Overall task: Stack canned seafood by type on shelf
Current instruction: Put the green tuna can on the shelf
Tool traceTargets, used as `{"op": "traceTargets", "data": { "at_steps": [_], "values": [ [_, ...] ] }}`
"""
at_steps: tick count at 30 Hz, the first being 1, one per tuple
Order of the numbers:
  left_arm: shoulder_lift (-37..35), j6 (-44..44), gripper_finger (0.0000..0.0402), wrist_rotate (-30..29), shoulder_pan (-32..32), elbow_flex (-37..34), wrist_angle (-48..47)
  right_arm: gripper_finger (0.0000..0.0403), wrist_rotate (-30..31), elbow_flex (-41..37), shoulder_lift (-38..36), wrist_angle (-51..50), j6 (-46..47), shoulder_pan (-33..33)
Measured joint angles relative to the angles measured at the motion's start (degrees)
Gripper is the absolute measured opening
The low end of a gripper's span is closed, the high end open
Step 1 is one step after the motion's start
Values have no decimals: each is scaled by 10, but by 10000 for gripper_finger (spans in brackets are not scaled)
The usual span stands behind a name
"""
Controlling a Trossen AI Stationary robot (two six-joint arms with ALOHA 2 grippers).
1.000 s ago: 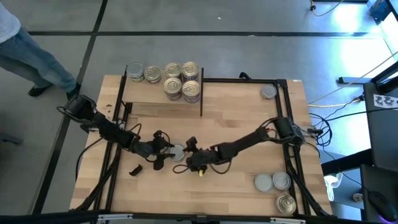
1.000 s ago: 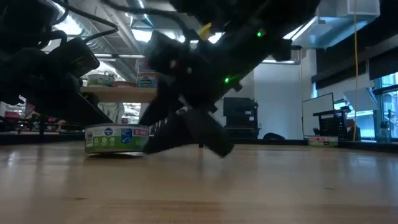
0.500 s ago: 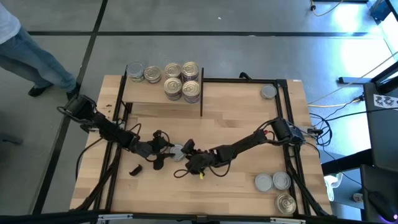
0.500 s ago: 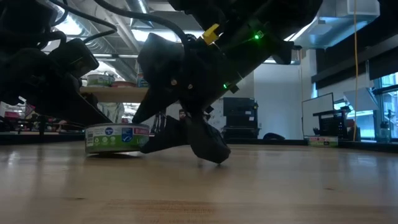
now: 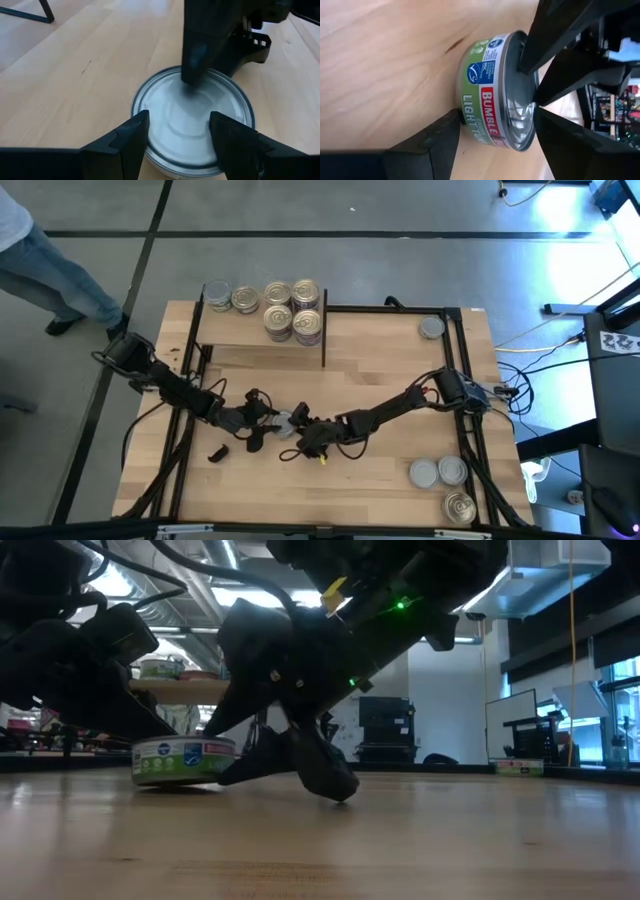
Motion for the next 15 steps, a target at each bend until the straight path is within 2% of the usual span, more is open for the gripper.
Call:
{"op": "traceTargets", "data": {
  "at_steps": [5, 15],
  "values": [
    [0, -2, 210, -4, 0, 0, -1, 248, -2, -1, 9, 33, -9, 0],
    [0, -2, 210, -4, 0, 0, 0, 248, -18, -1, 7, 30, -3, 2]
  ]
}}
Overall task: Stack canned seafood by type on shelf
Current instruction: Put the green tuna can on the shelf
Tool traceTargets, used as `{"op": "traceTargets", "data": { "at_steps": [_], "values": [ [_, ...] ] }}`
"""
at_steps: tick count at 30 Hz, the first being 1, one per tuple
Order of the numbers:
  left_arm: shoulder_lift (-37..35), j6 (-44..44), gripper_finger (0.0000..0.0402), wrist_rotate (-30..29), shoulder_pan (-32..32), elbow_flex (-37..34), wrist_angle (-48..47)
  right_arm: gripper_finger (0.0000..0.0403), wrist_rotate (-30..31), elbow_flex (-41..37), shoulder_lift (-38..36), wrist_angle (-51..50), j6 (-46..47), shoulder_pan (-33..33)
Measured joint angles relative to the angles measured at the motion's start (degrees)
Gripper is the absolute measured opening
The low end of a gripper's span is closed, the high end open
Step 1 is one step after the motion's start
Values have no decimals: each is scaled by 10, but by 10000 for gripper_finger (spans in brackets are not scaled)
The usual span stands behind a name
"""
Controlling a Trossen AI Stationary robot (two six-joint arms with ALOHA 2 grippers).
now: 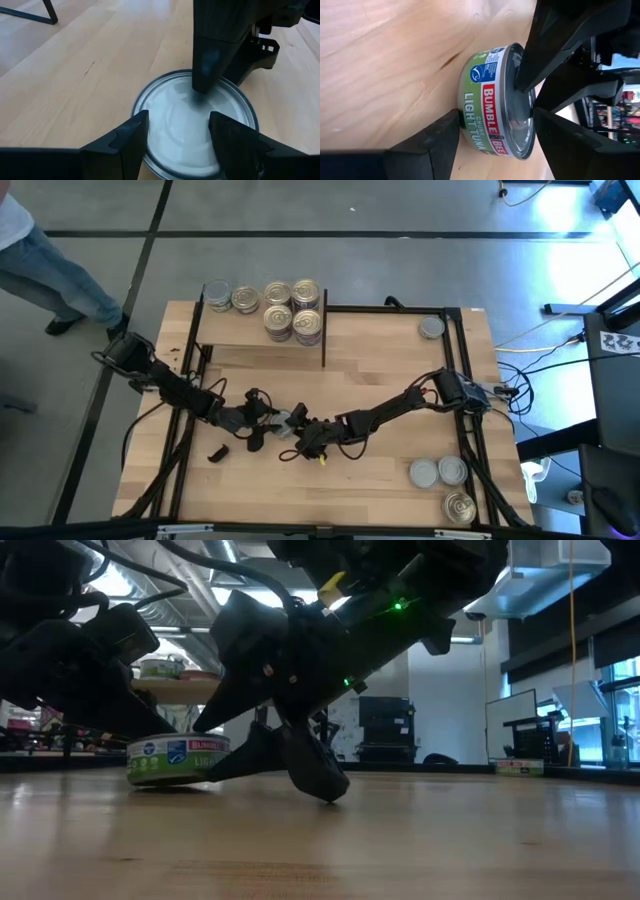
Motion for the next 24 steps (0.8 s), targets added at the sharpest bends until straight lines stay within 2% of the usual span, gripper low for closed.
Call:
{"op": "traceTargets", "data": {
  "at_steps": [13, 19, 24],
  "values": [
    [0, -3, 210, 3, 0, 1, -1, 248, 7, -2, -29, -72, 20, 11],
    [0, -11, 210, 1, 0, 1, -1, 248, 18, -2, -29, -56, 15, 11],
    [0, -16, 210, -10, 0, 1, -3, 248, 4, -1, -20, -26, 7, 2]
  ]
}}
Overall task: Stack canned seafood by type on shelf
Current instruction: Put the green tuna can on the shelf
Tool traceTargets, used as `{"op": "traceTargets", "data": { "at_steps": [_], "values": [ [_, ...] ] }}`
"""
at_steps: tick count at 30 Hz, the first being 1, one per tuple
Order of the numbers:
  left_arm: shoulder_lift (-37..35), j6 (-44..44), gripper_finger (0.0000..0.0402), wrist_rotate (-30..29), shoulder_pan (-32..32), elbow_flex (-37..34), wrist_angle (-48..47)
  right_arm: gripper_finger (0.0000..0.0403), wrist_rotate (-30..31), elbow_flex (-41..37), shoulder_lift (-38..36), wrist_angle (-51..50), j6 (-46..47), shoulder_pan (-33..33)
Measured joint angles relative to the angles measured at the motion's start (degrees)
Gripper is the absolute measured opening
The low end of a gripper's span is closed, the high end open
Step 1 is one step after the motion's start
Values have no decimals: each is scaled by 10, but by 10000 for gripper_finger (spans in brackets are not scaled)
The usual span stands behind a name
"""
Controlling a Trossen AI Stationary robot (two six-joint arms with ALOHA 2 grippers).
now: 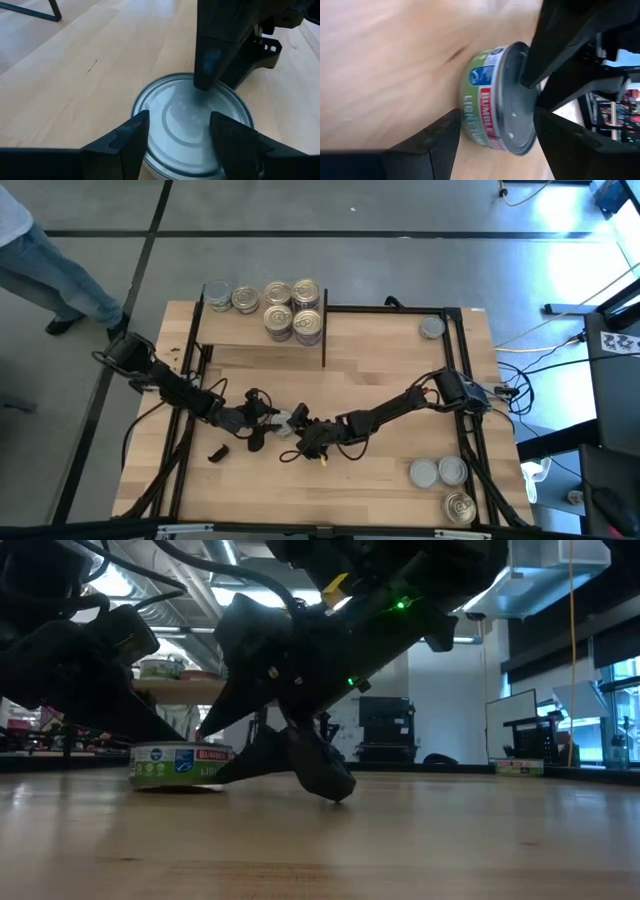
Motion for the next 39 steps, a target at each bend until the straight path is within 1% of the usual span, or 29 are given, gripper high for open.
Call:
{"op": "traceTargets", "data": {
  "at_steps": [7, 11, 18, 23, 29, 34, 39],
  "values": [
    [0, -14, 210, -23, 3, -1, -7, 248, -2, 1, 7, 16, -2, -9],
    [0, -27, 210, -27, 14, 0, -14, 248, -1, 2, 7, 0, 0, -8],
    [-1, -33, 210, -36, 19, 0, -22, 248, 7, 2, 8, -11, 31, -2],
    [-1, -42, 210, -36, 19, 0, -23, 248, 11, 1, 8, -21, 51, -14],
    [-1, -64, 210, -36, 24, 0, -24, 248, -13, 1, 8, -18, 54, -14],
    [-1, -77, 210, -35, 27, 0, -24, 248, -22, 0, 8, -17, 89, -26],
    [0, -90, 210, -33, 27, 0, -24, 248, -50, 0, 8, -14, 118, -40]
  ]
}}
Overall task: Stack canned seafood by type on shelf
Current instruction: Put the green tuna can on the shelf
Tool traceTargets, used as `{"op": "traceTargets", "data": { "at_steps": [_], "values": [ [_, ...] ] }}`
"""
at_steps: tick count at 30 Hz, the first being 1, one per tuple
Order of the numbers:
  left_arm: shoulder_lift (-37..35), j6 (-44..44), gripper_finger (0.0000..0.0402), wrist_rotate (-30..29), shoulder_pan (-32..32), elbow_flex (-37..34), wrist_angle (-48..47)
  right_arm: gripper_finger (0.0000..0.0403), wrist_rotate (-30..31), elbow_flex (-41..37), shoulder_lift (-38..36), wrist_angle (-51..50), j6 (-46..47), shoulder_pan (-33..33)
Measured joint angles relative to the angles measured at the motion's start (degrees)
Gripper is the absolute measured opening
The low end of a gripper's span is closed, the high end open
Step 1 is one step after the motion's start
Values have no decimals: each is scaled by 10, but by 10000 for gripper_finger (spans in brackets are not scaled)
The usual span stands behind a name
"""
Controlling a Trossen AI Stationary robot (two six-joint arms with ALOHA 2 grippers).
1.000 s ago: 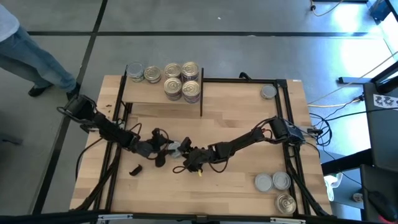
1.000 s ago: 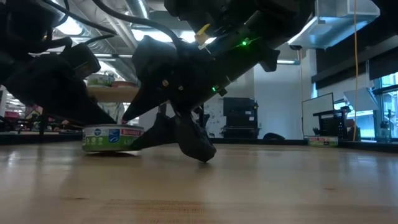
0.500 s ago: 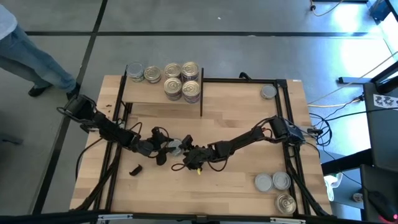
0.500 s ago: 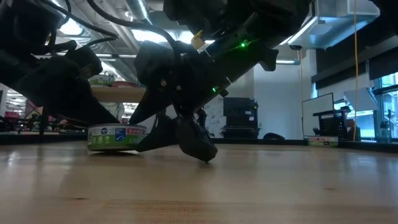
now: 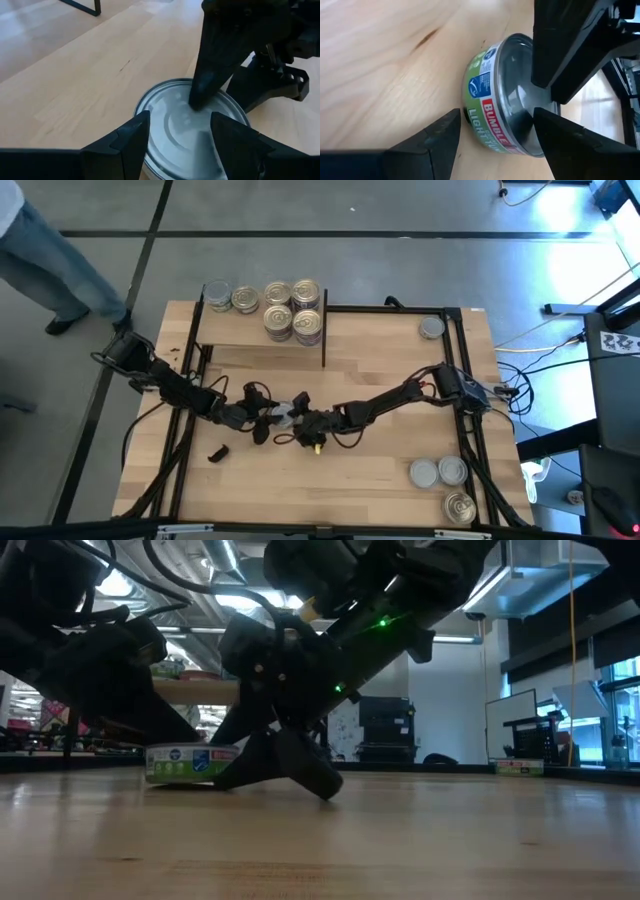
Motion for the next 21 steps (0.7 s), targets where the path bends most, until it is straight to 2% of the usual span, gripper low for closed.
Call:
{"op": "traceTargets", "data": {
  "at_steps": [5, 12, 16, 21],
  "values": [
    [0, -6, 210, -3, 0, 0, 0, 248, 1, 0, 0, 13, -15, -3],
    [0, -9, 210, -6, 1, 0, 0, 248, 39, 0, 0, 30, -102, -2],
    [0, -12, 210, -6, 1, -1, 0, 248, 40, -1, 1, 48, -143, -2],
    [0, -13, 210, -6, 1, -1, 0, 248, 27, -1, 1, 49, -136, -12]
  ]
}}
